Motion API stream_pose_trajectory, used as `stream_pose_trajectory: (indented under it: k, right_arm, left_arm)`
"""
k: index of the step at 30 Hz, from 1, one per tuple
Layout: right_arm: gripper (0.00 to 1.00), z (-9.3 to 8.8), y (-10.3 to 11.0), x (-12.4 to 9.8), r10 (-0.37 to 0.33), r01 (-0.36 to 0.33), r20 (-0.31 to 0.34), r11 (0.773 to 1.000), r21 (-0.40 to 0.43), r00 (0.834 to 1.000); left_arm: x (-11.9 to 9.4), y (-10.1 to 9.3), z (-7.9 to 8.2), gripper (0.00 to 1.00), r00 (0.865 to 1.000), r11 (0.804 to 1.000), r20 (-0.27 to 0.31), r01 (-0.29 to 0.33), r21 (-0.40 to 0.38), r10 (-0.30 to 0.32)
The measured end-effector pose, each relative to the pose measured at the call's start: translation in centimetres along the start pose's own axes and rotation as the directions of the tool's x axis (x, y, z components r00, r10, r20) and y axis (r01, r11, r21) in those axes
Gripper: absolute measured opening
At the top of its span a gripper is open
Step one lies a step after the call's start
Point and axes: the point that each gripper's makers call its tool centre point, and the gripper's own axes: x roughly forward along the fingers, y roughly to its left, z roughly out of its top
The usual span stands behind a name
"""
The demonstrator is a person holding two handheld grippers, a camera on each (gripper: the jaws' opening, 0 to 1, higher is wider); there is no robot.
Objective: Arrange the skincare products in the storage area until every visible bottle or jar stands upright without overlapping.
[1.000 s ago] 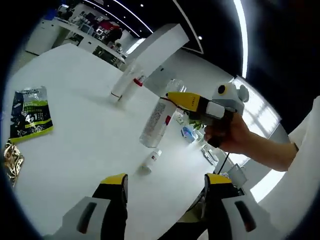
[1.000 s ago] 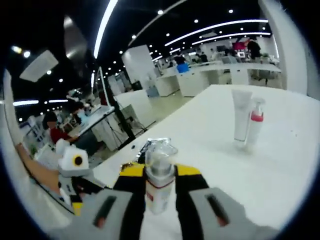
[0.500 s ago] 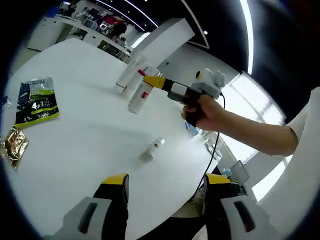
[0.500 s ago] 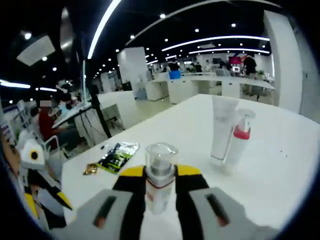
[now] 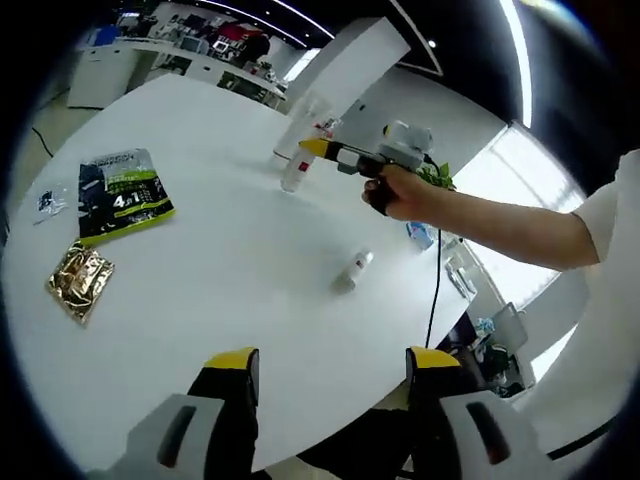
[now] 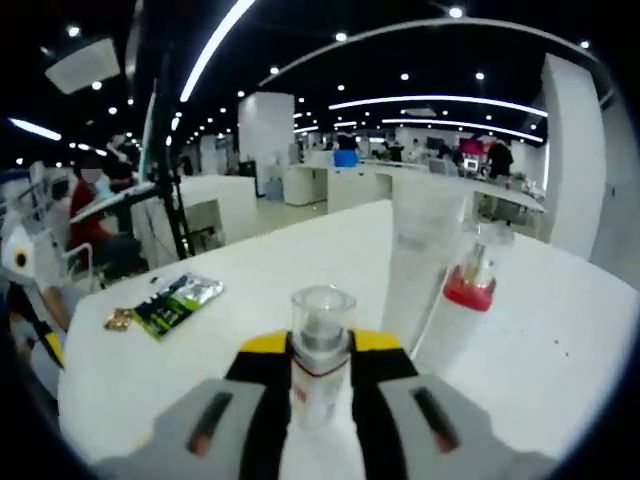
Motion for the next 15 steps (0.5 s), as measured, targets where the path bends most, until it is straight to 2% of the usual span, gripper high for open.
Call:
stream_pose_trajectory:
  k: [3, 6, 9, 12, 14, 15]
  right_arm:
    - [0.2, -0.5, -1.0, 0.8, -0.007, 0.008, 0.022, 1.0, -0.02, 1.0]
    - [0.2, -0.3, -2.1, 1.3, -0.022, 0.023, 0.061, 1.0, -0.017, 0.998]
    - [0.2, 0.0, -2.6, 1.6, -0.032, 0.036, 0.074, 0.998, -0.053, 0.997]
    - [0.2, 0.1, -2.5, 1.7, -0.007, 0.016, 0.109, 0.997, -0.075, 0.994]
    - [0.2, 0.0, -2.5, 1.6, -0.007, 0.016, 0.123, 0.998, -0.066, 0.992]
    - [0.2, 0.0, -2.6, 1.5, -0.009, 0.014, 0.142, 0.999, -0.036, 0.99]
  left_arm:
    - [0.1, 0.3, -0.2, 0.6, 1.0, 1.0, 0.009, -0.02, -0.014, 0.02]
    - [0.2, 0.1, -0.5, 0.6, 1.0, 1.0, -0.011, -0.019, -0.001, 0.019]
    - [0.1, -0.1, -0.4, 0.59, 1.0, 1.0, -0.024, -0.017, 0.021, 0.018]
    - [0.0, 0.4, 0.1, 0.59, 0.999, 0.999, -0.02, -0.027, 0.03, 0.027]
    - [-0.1, 0.6, 0.3, 0.59, 0.999, 0.999, -0.013, -0.033, 0.025, 0.033]
    - [-0.1, 0.8, 0.4, 0.59, 0.999, 0.999, -0.005, -0.038, 0.024, 0.039]
